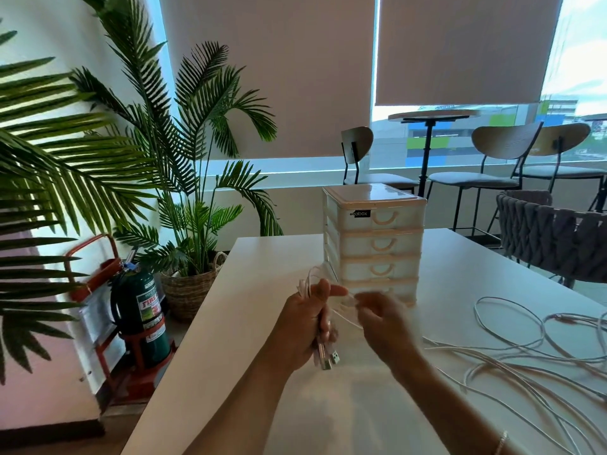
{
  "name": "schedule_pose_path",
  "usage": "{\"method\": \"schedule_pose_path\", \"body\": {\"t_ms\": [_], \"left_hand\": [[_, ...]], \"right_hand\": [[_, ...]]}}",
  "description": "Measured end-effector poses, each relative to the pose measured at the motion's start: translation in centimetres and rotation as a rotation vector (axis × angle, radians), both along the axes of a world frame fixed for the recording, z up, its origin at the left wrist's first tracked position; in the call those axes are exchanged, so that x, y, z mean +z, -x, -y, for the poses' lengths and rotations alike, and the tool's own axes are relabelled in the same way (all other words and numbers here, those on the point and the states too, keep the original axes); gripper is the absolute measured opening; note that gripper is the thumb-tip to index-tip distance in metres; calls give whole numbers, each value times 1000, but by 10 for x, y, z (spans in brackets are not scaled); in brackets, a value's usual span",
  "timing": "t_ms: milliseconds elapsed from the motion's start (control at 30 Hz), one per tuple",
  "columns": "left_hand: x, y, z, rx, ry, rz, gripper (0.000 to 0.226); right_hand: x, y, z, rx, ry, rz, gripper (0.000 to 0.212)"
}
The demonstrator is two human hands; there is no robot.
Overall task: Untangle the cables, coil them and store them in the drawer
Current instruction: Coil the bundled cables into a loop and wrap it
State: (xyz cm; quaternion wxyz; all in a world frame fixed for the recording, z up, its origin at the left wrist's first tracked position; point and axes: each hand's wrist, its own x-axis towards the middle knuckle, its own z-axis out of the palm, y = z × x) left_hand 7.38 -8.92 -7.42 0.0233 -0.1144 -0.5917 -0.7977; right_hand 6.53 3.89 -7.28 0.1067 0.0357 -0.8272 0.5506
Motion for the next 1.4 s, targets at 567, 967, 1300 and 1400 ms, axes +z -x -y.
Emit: {"method": "schedule_pose_path", "body": {"t_ms": [567,967,1300,1400], "left_hand": [[10,-11,2,-631,-108,39,34],[15,-5,3,-872,-69,111,59],[26,2,28,-1041,-372,-61,61],[22,6,30,-1010,-406,-80,61]], "right_hand": [[38,32,-7,762,-22,14,22],[66,61,-28,350,-244,-94,22],[65,96,-129,-239,-625,-213,25],[62,105,-155,-656,-783,-88,25]]}}
